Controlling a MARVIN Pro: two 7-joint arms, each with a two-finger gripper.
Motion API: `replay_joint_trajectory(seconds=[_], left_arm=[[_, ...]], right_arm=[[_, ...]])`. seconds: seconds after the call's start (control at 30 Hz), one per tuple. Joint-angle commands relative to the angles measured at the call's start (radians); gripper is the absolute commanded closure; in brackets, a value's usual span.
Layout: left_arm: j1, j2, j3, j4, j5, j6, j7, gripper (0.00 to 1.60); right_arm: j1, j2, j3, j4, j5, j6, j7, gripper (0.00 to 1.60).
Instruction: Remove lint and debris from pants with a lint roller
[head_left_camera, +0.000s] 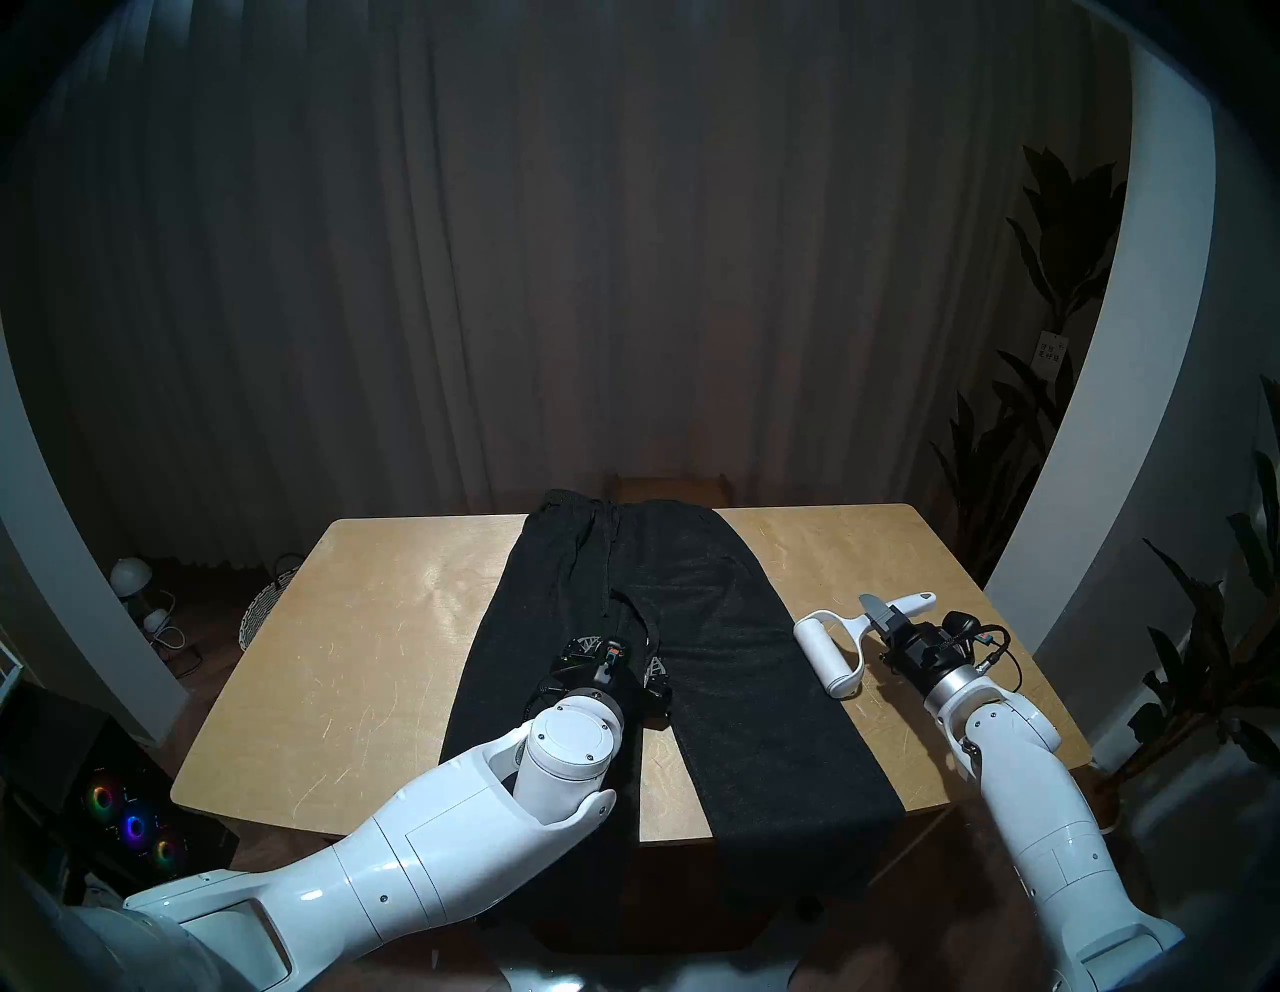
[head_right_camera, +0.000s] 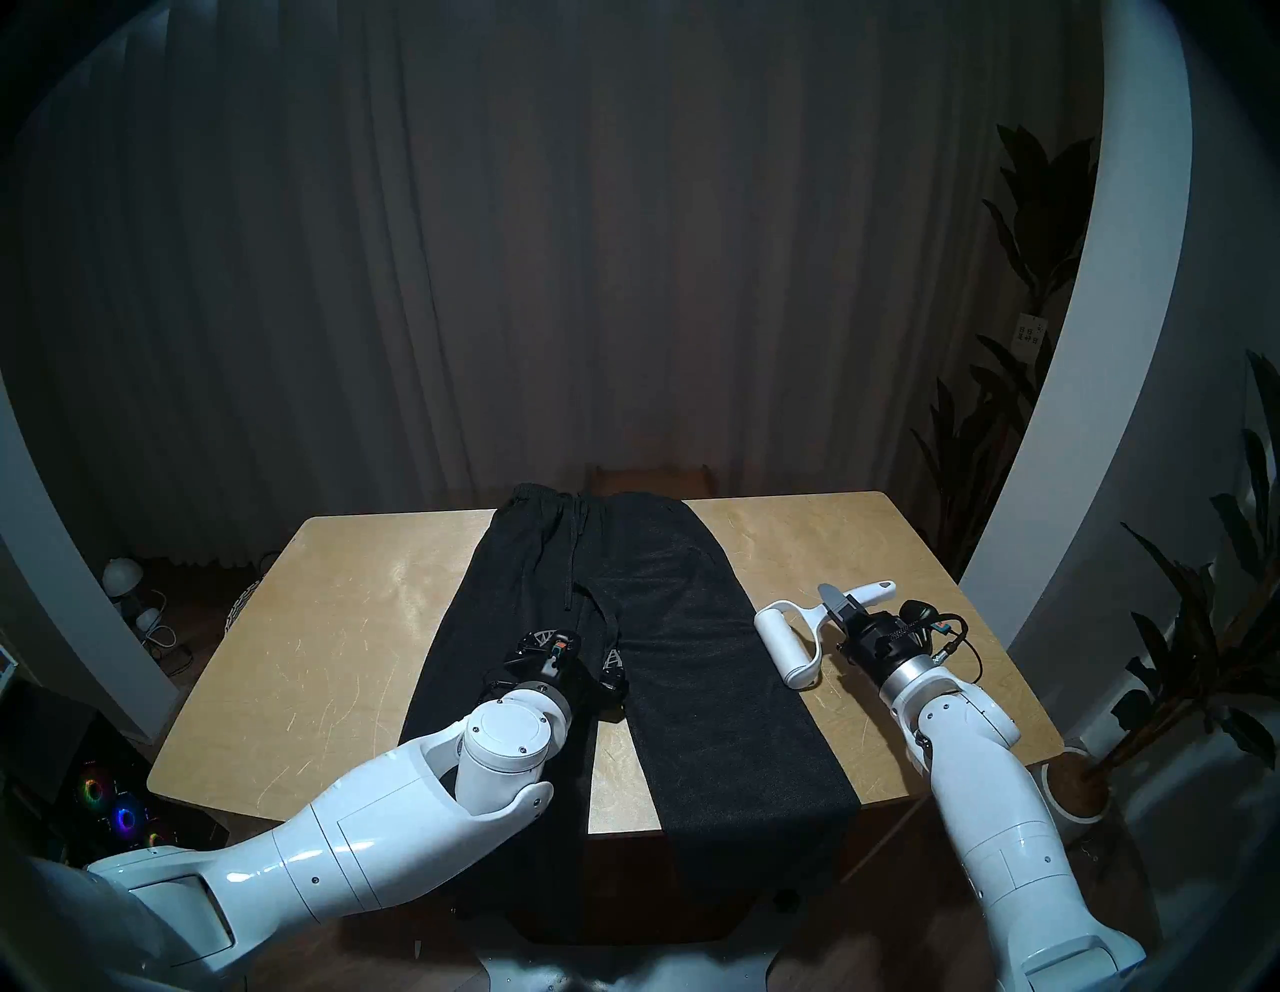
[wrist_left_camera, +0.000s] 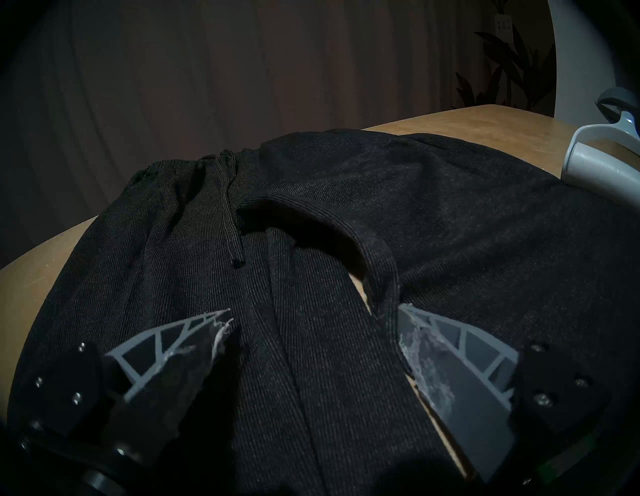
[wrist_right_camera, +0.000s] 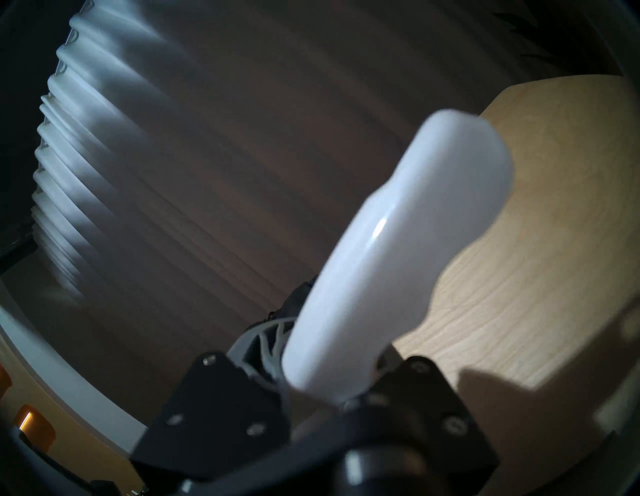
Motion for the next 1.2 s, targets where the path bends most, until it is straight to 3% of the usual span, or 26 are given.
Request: replay_joint_trajectory(seconds=[0.0,0.03,0.07,0.13,0.47,0.63,0.83,1.17], left_arm=[[0.021,0.017,-0.015,-0.007,-0.030,-0.063,-0.045,0.00],[0.034,0.036,-0.023,-0.035,-0.009,-0.099,-0.051,0.00],[0.044,0.036,-0.038,-0.057,0.010,-0.103,-0.011,0.00],[0.043,0.054,-0.036,-0.088,0.029,-0.120,-0.006,0.00],[0.077,0.107,-0.069,-0.188,0.088,-0.274,0.042,0.00],[0.079,0.122,-0.122,-0.244,0.065,-0.354,0.039,0.00],[0.070,0.149,-0.200,-0.267,0.012,-0.423,0.042,0.00],[0.082,0.198,-0.309,-0.219,-0.078,-0.456,0.068,0.00]], right_arm=[[0.018,0.026,0.034,0.045,0.016,-0.008,0.035,1.60],[0.021,0.023,0.040,0.052,0.020,-0.016,0.040,1.60],[0.028,0.016,0.047,0.058,0.019,-0.038,0.040,1.60],[0.044,0.012,0.053,0.072,0.029,-0.037,0.036,1.60],[0.116,0.003,0.057,0.152,0.039,-0.060,0.032,1.60],[0.146,-0.027,0.072,0.154,0.079,-0.049,0.014,1.60],[0.187,-0.103,0.099,0.149,0.170,-0.008,-0.075,1.60],[0.260,-0.207,0.172,0.097,0.345,0.022,-0.222,1.60]])
